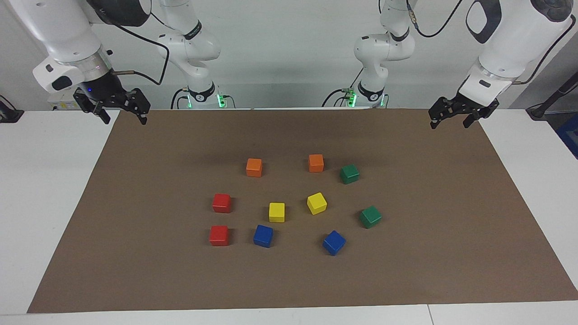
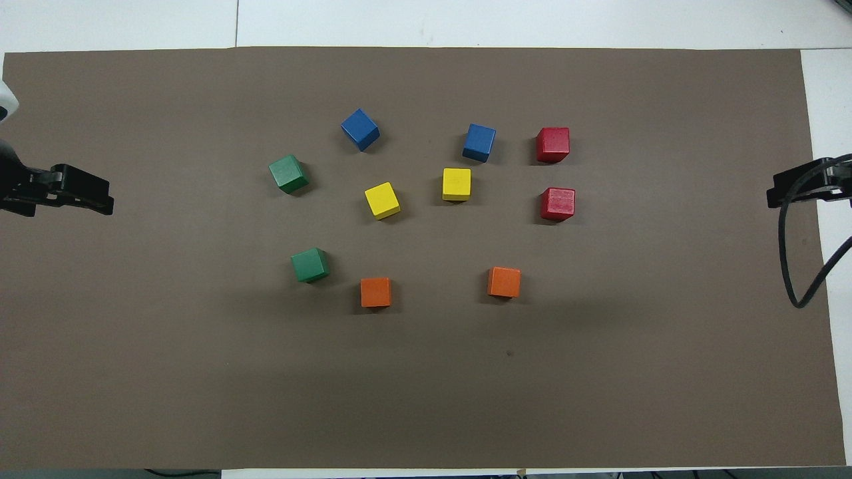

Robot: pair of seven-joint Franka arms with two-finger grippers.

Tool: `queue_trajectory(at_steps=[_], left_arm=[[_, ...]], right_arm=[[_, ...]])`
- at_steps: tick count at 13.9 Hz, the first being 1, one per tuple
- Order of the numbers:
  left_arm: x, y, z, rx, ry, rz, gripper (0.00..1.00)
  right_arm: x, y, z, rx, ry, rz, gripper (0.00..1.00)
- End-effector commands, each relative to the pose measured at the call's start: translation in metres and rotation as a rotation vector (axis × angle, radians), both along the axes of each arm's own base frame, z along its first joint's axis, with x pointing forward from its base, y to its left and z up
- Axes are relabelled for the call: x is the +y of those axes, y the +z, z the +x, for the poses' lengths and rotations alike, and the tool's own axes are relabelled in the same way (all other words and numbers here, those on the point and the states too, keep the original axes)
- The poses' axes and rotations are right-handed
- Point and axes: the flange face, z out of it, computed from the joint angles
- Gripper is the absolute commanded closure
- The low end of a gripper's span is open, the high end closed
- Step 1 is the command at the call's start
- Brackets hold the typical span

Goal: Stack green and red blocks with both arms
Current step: 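Grasp the green block with the left gripper while the right gripper reaches red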

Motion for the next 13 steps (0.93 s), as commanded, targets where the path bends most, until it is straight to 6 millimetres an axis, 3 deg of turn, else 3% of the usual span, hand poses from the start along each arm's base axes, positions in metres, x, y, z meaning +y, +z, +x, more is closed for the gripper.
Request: queue_trajectory(at_steps=[1, 3, 4, 6, 9, 10, 13], left_arm=[[-0.040, -0.035, 0.008, -0.026, 0.041, -0.006, 0.00], [-0.062, -0.069, 0.011, -0.038, 0.092, -0.008, 0.00], [-0.085, -0.088, 0.011, -0.046, 0.118, -0.008, 0.00], [-0.112, -0.132, 0.008, -0.043, 0.179, -0.006, 0.00], [-0.132, -0.201, -0.014, -0.060, 0.243, -0.011, 0.00], [-0.155, -0.217, -0.021, -0.065, 0.265, -0.014, 0.00], [-0.162, -0.257, -0.030, -0.060, 0.255, -0.013, 0.00]], right_arm=[[-0.004, 0.003, -0.008, 0.008, 0.008, 0.001, 0.00], [-0.004, 0.003, -0.008, 0.008, 0.008, 0.001, 0.00], [-0.004, 0.003, -0.008, 0.008, 0.008, 0.001, 0.00], [-0.004, 0.003, -0.008, 0.008, 0.009, 0.001, 0.00], [-0.003, 0.004, -0.008, 0.002, 0.009, 0.000, 0.00], [-0.004, 0.001, -0.009, 0.008, 0.005, 0.002, 0.00], [0.004, 0.002, -0.007, -0.005, 0.023, 0.021, 0.00]])
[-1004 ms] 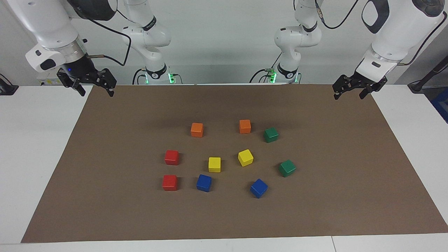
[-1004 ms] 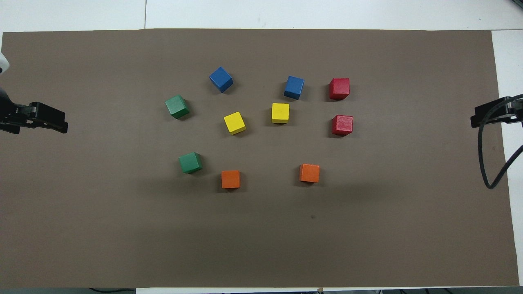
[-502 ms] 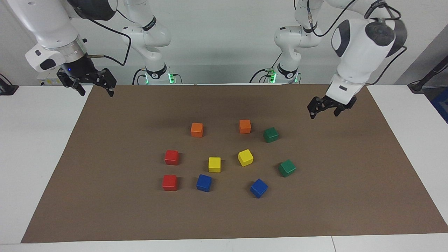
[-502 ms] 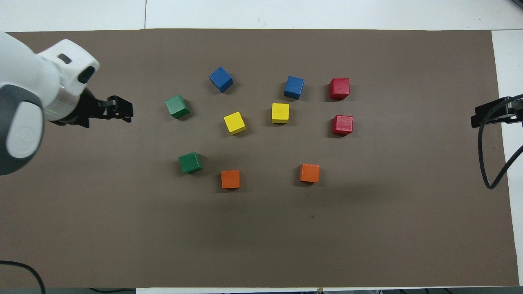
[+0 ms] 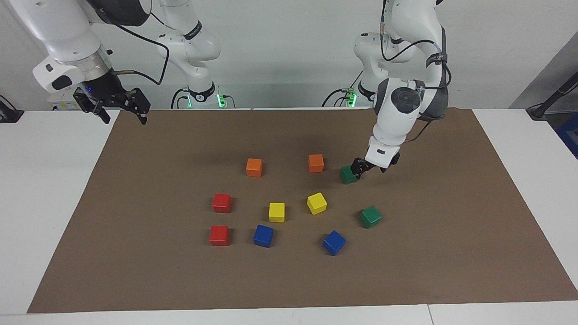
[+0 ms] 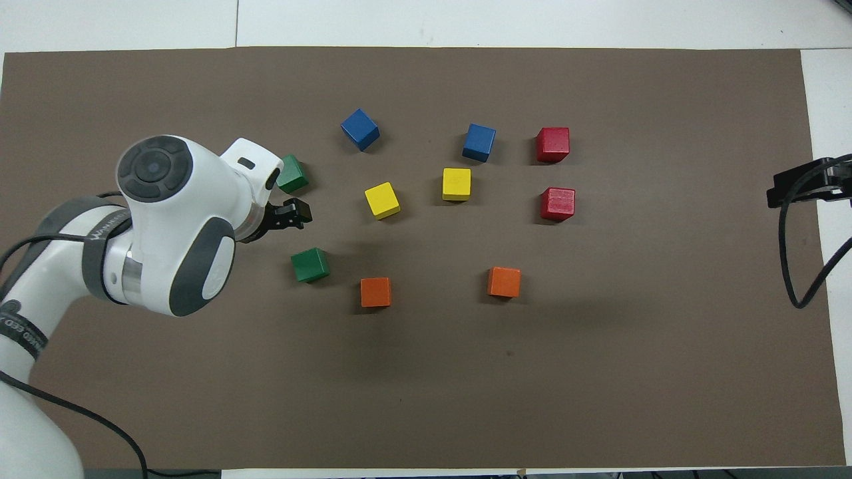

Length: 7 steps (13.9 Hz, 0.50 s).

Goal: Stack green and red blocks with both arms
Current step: 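Grasp the green block with the left gripper while the right gripper reaches red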

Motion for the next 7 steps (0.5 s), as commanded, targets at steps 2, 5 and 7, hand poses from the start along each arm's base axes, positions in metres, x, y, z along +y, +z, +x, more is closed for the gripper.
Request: queue_trajectory(at_steps=[2, 5, 7], left_arm=[[-0.002, -0.029, -0.013, -0.025, 0.026, -0.014, 0.00], [-0.008, -0.040, -0.022, -0.014, 0.046, -0.009, 0.00], [-0.029, -0.056, -0.031, -0.003, 0.081, -0.005, 0.00]], right_arm=[[0.009, 0.005, -0.010, -0.001, 0.020, 0.107, 0.00], [0.018, 0.001, -0.016, 0.034, 0.022, 0.135, 0.00], [0.038, -0.029, -0.017, -0.007, 0.042, 0.100, 0.00]])
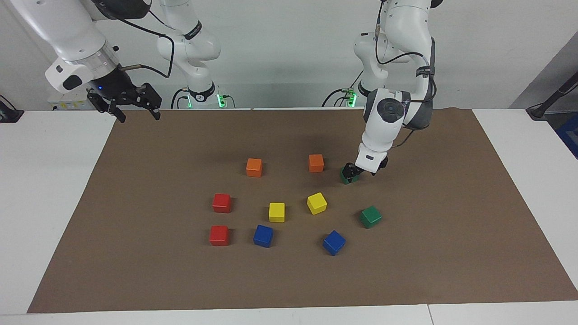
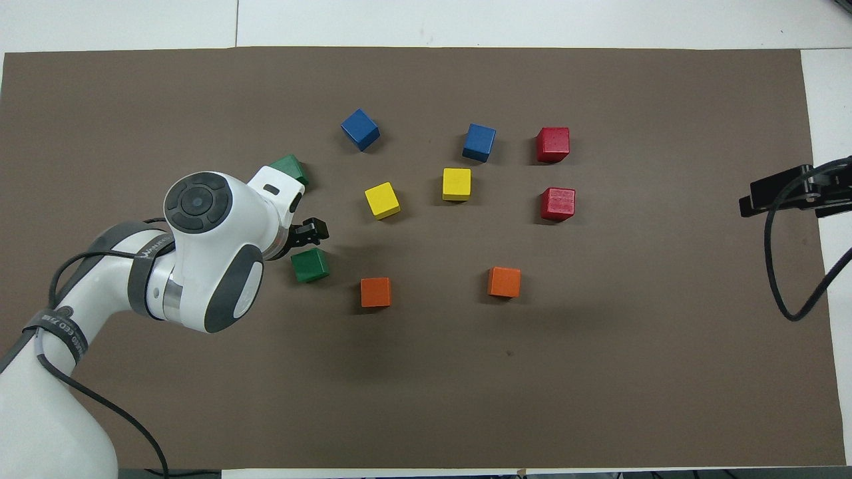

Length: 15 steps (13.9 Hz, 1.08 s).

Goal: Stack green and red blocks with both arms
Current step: 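Grasp the green block with the left gripper while the right gripper reaches red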

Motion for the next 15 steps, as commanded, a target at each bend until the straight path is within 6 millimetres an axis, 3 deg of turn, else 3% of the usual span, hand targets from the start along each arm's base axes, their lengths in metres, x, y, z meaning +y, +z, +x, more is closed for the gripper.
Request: queue_trajectory(at_steps=[1, 4, 6, 8, 9, 11, 13, 15], left_arm=[[-0.024, -0.018, -0.013, -0.008, 0.055, -0.006, 0.00], [-0.024, -0.026, -0.017, 0.003, 0.043, -0.001, 0.00], [-0.021, -0.032, -0.021, 0.012, 0.023, 0.002, 0.00], [-0.020, -0.035, -0.024, 0.013, 0.035, 0.003, 0.00], [-0.021, -0.036, -0.026, 0.021, 0.036, 0.007, 0.24], [-0.019, -0.034, -0.028, 0.042, 0.033, 0.018, 0.98], [-0.007, -0.025, -0.022, 0.078, 0.028, 0.034, 1.00], [0.026, -0.005, 0.004, 0.094, -0.028, 0.028, 1.00]], right_arm=[[0.038, -0.051, -0.009, -0.038, 0.004, -0.021, 0.00], [0.090, -0.129, 0.016, 0.027, -0.078, -0.048, 0.00], [0.112, -0.172, 0.035, 0.009, -0.072, -0.052, 0.00], [0.127, -0.212, 0.052, 0.003, -0.192, -0.061, 0.00], [0.142, -0.231, 0.055, 0.007, -0.210, -0.067, 0.00], [0.152, -0.254, 0.061, 0.004, -0.211, -0.067, 0.00], [0.152, -0.265, 0.065, 0.007, -0.227, -0.073, 0.00], [0.158, -0.277, 0.065, 0.008, -0.241, -0.106, 0.00]])
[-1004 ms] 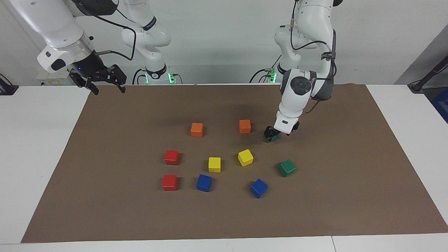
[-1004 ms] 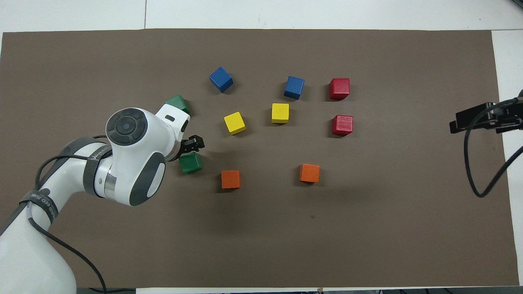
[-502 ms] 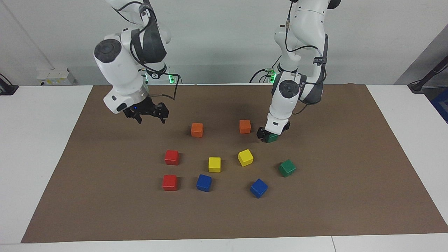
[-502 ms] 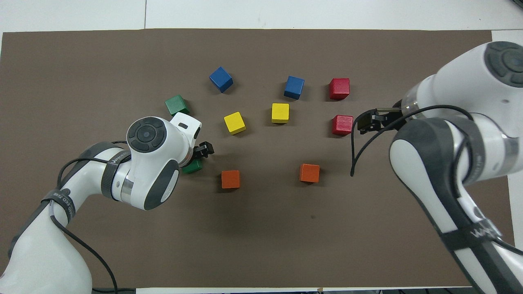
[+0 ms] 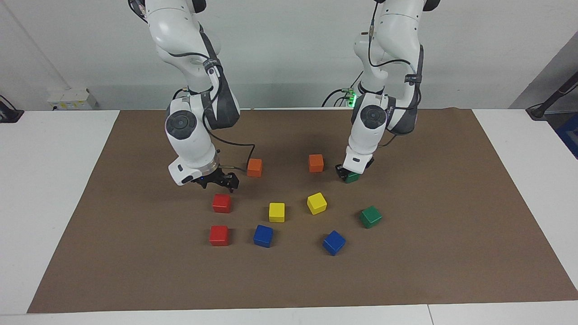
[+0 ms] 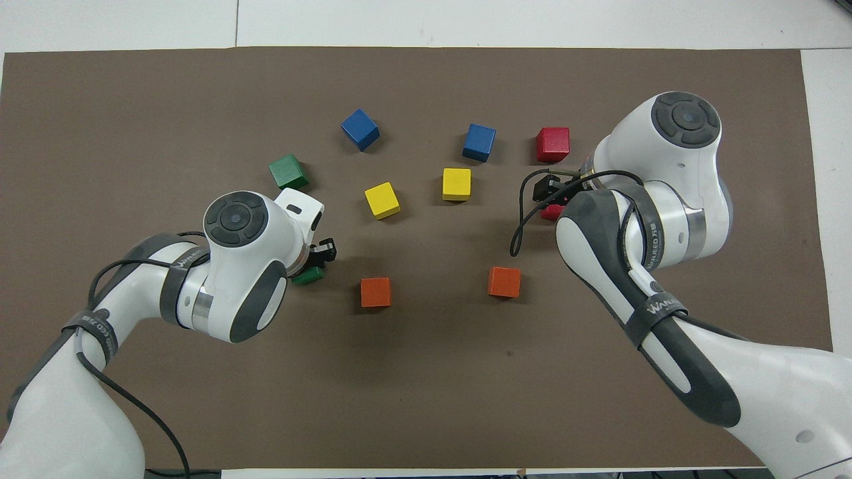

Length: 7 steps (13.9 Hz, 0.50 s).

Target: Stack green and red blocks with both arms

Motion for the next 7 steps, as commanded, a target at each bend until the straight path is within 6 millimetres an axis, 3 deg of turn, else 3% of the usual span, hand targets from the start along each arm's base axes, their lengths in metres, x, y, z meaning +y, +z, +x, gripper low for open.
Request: queue_trajectory(at_steps=[1, 4, 5, 7], left_arm=[[0.058, 0.030, 0.035, 0.028, -0.103, -0.019, 1.00], [0.169, 0.037, 0.076, -0.020, -0.218, -0.054, 1.00], [0.194, 0.037, 0.089, -0.035, -0.252, -0.057, 1.00], [0.223, 0.023, 0.120, -0.045, -0.275, -0.059, 1.00]], right_arm=[[0.004, -0.009, 0.006, -0.029, -0.025, -0.044, 0.00], [0.007, -0.028, 0.008, -0.025, -0.042, -0.060, 0.00], [0.013, -0.034, 0.007, -0.030, -0.039, -0.067, 0.00], [0.020, -0.042, 0.006, -0.040, -0.020, -0.084, 0.00]])
